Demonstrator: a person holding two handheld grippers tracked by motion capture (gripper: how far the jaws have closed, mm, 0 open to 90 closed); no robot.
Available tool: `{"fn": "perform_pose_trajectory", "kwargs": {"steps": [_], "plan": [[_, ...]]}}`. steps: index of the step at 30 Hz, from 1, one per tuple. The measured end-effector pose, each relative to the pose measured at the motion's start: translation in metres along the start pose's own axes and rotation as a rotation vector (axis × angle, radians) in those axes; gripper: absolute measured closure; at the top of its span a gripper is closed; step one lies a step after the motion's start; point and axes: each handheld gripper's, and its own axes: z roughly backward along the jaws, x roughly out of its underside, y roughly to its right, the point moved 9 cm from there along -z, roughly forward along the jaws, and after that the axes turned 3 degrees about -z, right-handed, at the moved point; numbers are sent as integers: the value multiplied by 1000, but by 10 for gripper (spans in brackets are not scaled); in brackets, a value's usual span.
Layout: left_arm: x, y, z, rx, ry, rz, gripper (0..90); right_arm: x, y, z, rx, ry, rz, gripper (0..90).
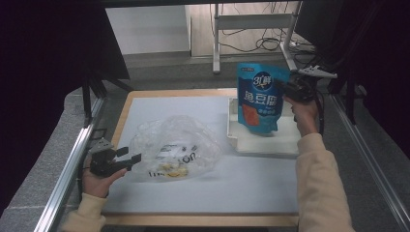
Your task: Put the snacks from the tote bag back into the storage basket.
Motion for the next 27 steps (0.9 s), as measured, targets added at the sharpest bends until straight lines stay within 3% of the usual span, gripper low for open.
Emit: {"fn": "perform_pose_trajectory", "kwargs": {"steps": [19,27], "plan": [[0,10,2,5,-2,-20,325,10,11,14,25,2,-31,745],[1,8,4,9,1,-16,324,13,7,16,28,-4,-49,643]]}}
